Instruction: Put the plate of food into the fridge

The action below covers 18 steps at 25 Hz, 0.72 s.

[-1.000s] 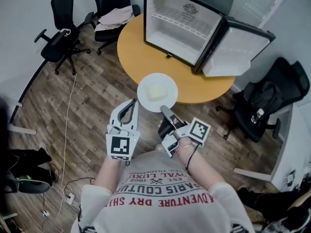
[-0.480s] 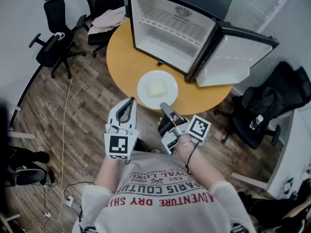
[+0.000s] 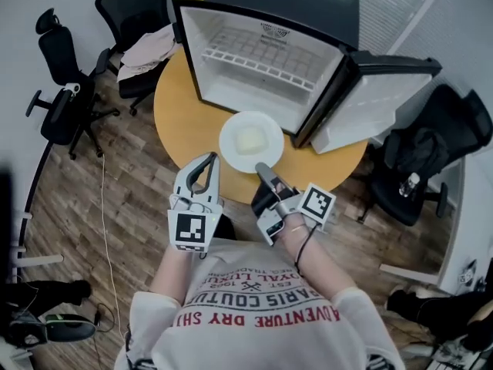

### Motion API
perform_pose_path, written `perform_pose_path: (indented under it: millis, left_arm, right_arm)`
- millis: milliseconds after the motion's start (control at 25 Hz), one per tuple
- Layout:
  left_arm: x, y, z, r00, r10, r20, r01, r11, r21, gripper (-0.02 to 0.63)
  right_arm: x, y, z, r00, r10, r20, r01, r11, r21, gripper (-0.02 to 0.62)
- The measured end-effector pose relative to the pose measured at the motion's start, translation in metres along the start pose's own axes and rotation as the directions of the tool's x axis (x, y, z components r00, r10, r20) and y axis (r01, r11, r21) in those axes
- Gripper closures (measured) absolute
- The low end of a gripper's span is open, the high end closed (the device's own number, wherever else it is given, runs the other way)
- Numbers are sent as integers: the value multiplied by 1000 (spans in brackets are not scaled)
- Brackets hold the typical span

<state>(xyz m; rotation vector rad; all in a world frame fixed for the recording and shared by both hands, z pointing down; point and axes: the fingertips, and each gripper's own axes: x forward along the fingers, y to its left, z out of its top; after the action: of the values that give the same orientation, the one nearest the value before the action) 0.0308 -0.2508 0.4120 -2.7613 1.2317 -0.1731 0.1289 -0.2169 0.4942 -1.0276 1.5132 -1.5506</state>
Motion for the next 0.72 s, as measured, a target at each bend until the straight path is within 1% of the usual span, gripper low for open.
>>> perform_pose_path:
  millis: [160,280,400,480,720]
  left_arm:
    - [39,33,2,996,-87,12,87,995,45,572]
    - [63,56,4,990,-136,23,135,989,54,572]
    - [85,75,4,983,-180,29,178,983,43,572]
    - [99,86,3,977,-211,30,210,977,17,572]
    - [134,106,0,949,-313,43,313,950,4,572]
  right_arm:
    - [37,5,18,996,5,88,-5,1000,3,557]
    - [62,6,27,990,-1,142,-1,1000,17,558]
    - [83,10,35,982,-10,191,7,1000,21,557]
    - [95,13,42,973,-12,230,7,1000,21,557]
    - [120,21,60,940,-3,340,-6,1000,26,557]
